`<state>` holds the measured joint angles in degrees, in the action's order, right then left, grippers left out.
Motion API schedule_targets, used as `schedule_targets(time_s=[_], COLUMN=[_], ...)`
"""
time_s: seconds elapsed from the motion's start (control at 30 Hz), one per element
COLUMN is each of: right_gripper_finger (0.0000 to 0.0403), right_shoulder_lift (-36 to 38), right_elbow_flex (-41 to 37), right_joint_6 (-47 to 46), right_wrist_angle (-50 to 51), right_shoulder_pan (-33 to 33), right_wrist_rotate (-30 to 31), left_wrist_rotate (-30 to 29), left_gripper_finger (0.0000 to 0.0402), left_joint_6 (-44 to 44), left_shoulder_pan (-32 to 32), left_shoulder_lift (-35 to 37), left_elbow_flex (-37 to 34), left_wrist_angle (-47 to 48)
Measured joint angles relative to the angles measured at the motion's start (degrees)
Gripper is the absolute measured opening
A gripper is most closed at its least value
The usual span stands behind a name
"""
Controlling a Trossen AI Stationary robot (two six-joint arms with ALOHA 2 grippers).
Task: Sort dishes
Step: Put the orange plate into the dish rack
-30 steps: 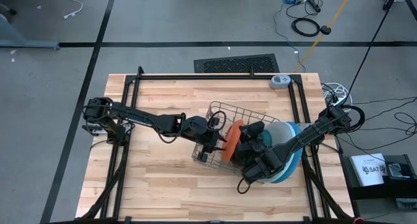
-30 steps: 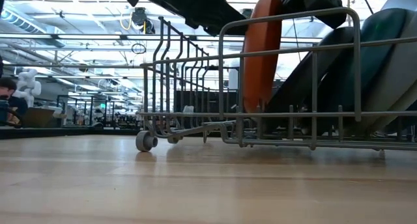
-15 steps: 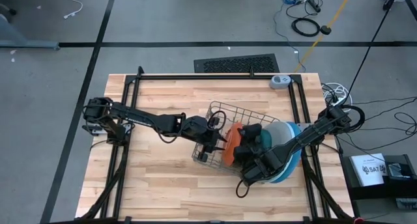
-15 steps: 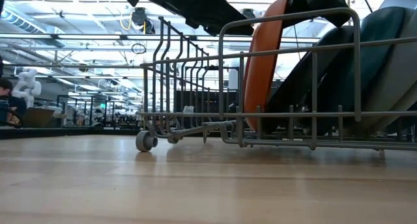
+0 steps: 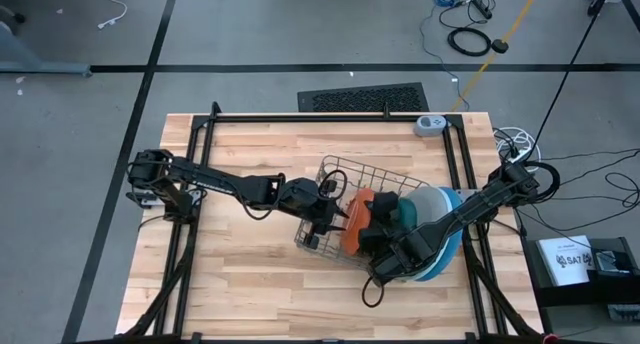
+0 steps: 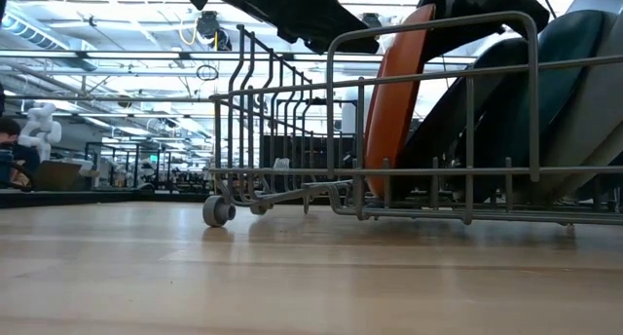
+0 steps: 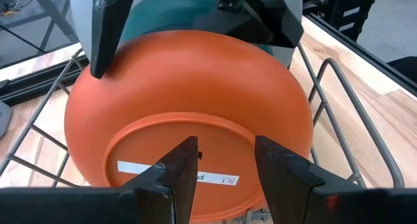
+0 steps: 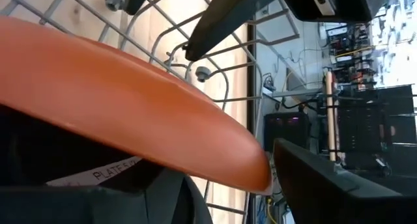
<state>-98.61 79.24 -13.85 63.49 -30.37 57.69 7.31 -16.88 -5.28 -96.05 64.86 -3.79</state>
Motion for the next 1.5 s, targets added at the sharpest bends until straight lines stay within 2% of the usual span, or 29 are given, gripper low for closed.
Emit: schedule_targets(time_s=[0.23,0.33,0.47,0.67,1.17,1.5], right_gripper_finger=[0.0229,0.0229,0.0229,0.0229,0.0235,0.0249], right_shoulder_lift=[0.01,0.04,0.08,0.21,0.48,0.28], right_elbow_flex=[4.30,5.98,6.69,6.71,7.86,10.85], right_joint_6=[-0.28,-1.34,-7.12,-10.97,-17.11,-17.13], right_wrist_angle=[1.86,3.38,7.32,10.54,13.09,14.23], right_shoulder_pan=[0.00,0.31,1.34,1.47,3.33,3.37], right_wrist_rotate=[-1.25,-5.51,-11.43,-12.88,-24.69,-26.35], left_wrist_rotate=[0.00,0.00,0.00,0.00,0.00,0.00], left_gripper_finger=[0.0154,0.0154,0.0154,0.0154,0.0154,0.0154], left_joint_6=[0.00,0.00,0.00,0.00,0.00,0.00], left_shoulder_pan=[0.00,0.00,0.00,0.00,-0.01,-0.01], left_shoulder_lift=[0.00,0.00,0.00,0.00,0.00,0.00], left_elbow_flex=[0.00,0.00,0.00,0.00,0.00,0.00], left_wrist_angle=[0.00,0.00,0.00,0.00,-0.02,-0.04])
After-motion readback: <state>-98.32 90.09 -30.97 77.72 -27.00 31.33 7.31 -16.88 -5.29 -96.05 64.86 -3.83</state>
